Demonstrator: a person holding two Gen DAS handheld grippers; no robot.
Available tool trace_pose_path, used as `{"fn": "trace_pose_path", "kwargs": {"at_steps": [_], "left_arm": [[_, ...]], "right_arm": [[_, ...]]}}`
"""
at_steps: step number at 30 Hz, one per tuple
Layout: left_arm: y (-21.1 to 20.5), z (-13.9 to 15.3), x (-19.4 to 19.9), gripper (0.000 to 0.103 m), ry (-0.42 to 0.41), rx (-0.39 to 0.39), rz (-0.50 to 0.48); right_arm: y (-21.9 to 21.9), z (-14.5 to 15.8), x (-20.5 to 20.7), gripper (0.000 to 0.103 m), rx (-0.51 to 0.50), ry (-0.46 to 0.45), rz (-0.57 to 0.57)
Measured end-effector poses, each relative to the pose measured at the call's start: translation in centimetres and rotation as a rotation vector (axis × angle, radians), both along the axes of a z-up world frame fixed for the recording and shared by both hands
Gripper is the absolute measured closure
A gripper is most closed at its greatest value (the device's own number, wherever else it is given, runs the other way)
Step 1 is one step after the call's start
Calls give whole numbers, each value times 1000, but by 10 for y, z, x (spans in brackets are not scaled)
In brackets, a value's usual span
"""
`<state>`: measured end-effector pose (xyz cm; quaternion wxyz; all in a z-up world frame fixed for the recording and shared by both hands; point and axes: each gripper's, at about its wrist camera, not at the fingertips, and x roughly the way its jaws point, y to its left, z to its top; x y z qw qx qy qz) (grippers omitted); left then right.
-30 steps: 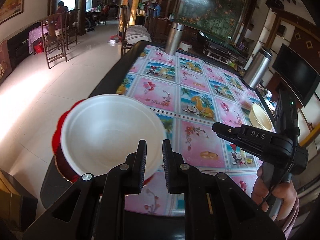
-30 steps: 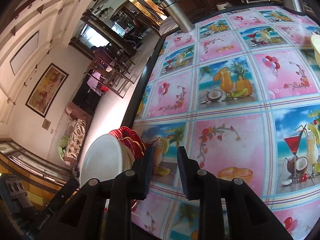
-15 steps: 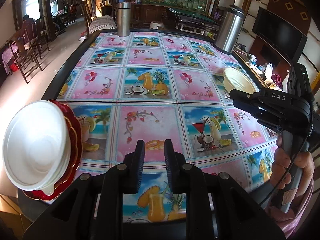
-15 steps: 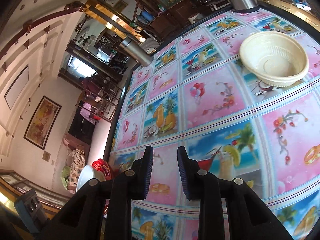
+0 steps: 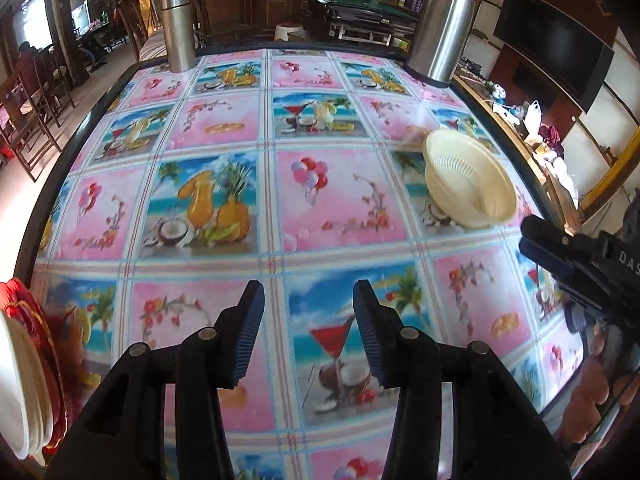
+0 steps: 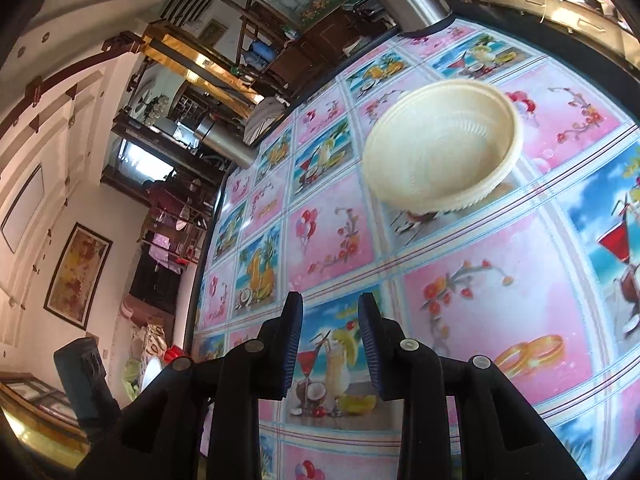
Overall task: Organize plates and bowls
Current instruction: 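Move both grippers toward the remaining cream ribbed bowl, then close both grippers on the rim of the cream ribbed bowl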
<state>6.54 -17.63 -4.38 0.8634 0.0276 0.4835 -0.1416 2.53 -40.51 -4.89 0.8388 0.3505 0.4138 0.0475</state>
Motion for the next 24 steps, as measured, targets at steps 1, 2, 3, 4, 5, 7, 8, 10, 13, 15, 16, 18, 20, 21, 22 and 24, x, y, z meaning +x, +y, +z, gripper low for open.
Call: {"fn": "trace_pose_path", "kwargs": {"at_steps": [1, 2, 3, 4, 5, 7, 8, 10, 13, 15, 16, 18, 20, 21, 22, 24], "left_arm": [[-8, 1, 9, 59, -8, -4, 7], [-17, 3, 19, 59, -9, -18, 6], [-26, 3, 28, 59, -8, -36, 5], [-34, 3, 38, 59, -7, -45, 8], [-44, 2, 48, 59, -1, -48, 8], [-63, -2, 67, 59, 29, -67, 2], [-72, -5, 75, 59, 42, -77, 0], [-87, -10, 89, 59, 59, -84, -6], [-102, -21, 104, 59, 97, -97, -10], [-106, -29, 111, 59, 113, -110, -5], [-107, -32, 115, 59, 122, -115, 3], [-107, -38, 121, 59, 143, -150, 12], [-110, -41, 125, 59, 148, -159, 18], [-112, -41, 125, 59, 147, -163, 18], [-113, -42, 125, 59, 146, -171, 17], [-115, -42, 126, 59, 155, -185, 7]], "right_arm": [[-12, 3, 1, 67, -6, -8, -27], [-25, 7, 2, 66, -11, -14, -57], [-38, 9, 4, 64, -15, -17, -86], [-50, 11, 7, 60, -18, -16, -106], [-62, 12, 10, 59, -14, -16, -126], [-84, 10, 17, 58, 10, -5, -169], [-93, 9, 21, 58, 23, 2, -184], [-109, 3, 29, 58, 51, 7, -209], [-126, -9, 38, 58, 93, 9, -239], [-132, -17, 41, 58, 94, 14, -252], [-134, -22, 42, 58, 97, 21, -249], [-138, -30, 44, 58, 123, 25, -241], [-139, -34, 43, 58, 131, 33, -248], [-138, -35, 42, 58, 132, 30, -250], [-137, -35, 42, 58, 132, 23, -252], [-133, -33, 41, 58, 126, 11, -249]]}}
